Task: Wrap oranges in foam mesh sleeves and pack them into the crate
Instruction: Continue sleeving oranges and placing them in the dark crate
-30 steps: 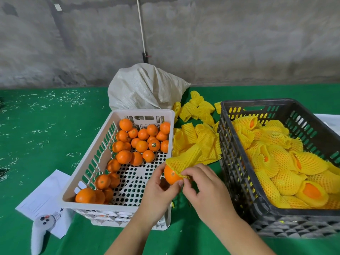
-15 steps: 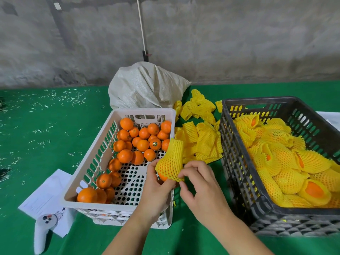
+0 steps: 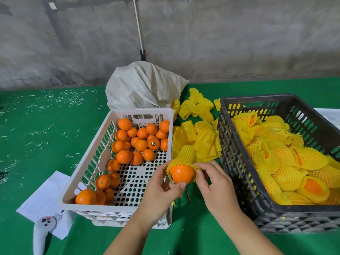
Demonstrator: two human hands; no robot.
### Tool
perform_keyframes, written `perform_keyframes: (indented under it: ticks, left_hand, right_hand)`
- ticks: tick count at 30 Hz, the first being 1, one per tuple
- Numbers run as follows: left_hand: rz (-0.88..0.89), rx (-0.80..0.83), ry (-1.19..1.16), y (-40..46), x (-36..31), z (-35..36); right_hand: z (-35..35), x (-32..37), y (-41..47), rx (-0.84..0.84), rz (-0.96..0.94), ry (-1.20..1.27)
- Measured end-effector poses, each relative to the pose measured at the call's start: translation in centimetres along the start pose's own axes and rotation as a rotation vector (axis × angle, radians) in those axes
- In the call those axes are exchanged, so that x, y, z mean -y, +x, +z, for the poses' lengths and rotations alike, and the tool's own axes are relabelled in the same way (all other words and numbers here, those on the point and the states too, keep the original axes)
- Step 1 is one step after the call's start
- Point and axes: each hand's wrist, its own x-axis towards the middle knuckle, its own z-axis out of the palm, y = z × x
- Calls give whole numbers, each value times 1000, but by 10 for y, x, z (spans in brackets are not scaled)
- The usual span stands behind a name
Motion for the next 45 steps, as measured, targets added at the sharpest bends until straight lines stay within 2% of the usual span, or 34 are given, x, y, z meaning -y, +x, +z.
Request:
perform_keyframes:
  ticks: [4,10,12,16,21,25,28,31,35,38,43,45]
  left_hand:
    - [23,-122,-19,2,1,3]
    - [23,-210,-29,6,2,5]
    - [25,-220,-4,6,3,4]
    - [34,-154,24,5,2,1]
    - [-13,-64,-55,5,-1,-1]
    - [-28,2,-121,6,-5,-3]
    - [-52,16,-150,7,-2,-6]
    - [-27,-15,-61,5,2,-5]
    - [23,-168,-22,3,4,-1]
    - [72,-198,86,1,9,0]
    - [342,-270,488,-10,9,13]
    - [378,-263,544,-13,9,15]
  right_hand:
    - [1,9,-3,8,-149,-88]
    - [11,20,-3,-1,-173,-72]
    - [12,19,-3,21,-125,-29]
    - [13,15,-6,80,90,137]
    - [15,12,-6,39,251,312]
    - [17,12,-10,135,426,475]
    - [15,8,-10,198,482,559]
    - [14,2,-10,194,502,515]
    - [17,1,-12,123,538,427]
    - [21,3,-16,95,533,383]
    - [28,5,-16,69,557,490]
    - [31,4,-17,21,565,498]
